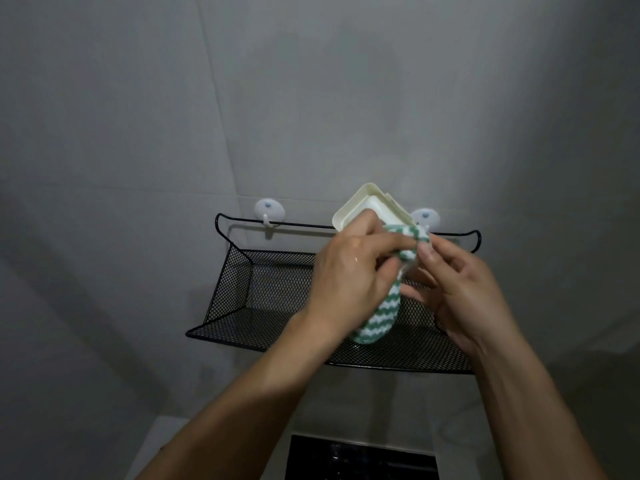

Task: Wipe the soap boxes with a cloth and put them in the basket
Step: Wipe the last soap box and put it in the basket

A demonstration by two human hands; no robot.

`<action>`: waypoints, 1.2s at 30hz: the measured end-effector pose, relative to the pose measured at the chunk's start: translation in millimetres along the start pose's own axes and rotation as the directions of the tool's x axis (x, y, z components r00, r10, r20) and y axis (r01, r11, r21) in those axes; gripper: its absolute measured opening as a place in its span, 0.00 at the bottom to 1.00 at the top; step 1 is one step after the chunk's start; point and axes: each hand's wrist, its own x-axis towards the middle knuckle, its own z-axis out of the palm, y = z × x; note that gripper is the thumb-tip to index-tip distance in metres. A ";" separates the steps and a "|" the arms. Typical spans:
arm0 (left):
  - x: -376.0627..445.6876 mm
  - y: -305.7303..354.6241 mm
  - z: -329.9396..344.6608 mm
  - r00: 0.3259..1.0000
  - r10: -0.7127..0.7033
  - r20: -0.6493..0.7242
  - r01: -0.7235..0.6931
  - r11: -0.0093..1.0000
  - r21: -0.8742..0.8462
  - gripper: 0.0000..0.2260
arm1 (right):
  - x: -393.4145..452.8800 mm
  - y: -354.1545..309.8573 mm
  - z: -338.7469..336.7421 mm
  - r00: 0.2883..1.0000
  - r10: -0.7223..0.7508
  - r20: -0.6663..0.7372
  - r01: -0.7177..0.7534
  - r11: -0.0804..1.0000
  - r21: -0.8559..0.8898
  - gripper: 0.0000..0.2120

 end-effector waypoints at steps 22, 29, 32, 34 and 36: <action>13.8 -39.7 -38.3 0.993 -0.117 0.012 0.105 0.927 0.359 0.10 | -6.4 6.5 -4.9 0.993 0.077 0.089 -0.066 0.990 -0.128 0.16; 16.5 -21.3 -23.4 0.995 -0.003 0.098 -0.019 0.974 0.224 0.10 | -0.8 4.7 2.7 0.997 0.039 0.068 -0.026 0.983 -0.181 0.12; 5.2 -10.7 -13.2 0.979 0.057 0.195 -0.085 0.987 0.139 0.11 | -0.1 5.4 1.1 0.999 0.023 0.047 -0.014 0.984 -0.175 0.12; 0.0 -9.9 -10.6 0.975 0.059 0.216 -0.079 0.993 0.083 0.13 | -1.8 6.0 -1.1 0.999 0.017 0.042 -0.009 0.984 -0.176 0.12; -1.7 -11.7 -11.1 0.973 0.043 0.227 -0.050 0.999 0.022 0.15 | -4.1 6.7 -2.9 0.999 0.013 0.032 -0.007 0.985 -0.174 0.11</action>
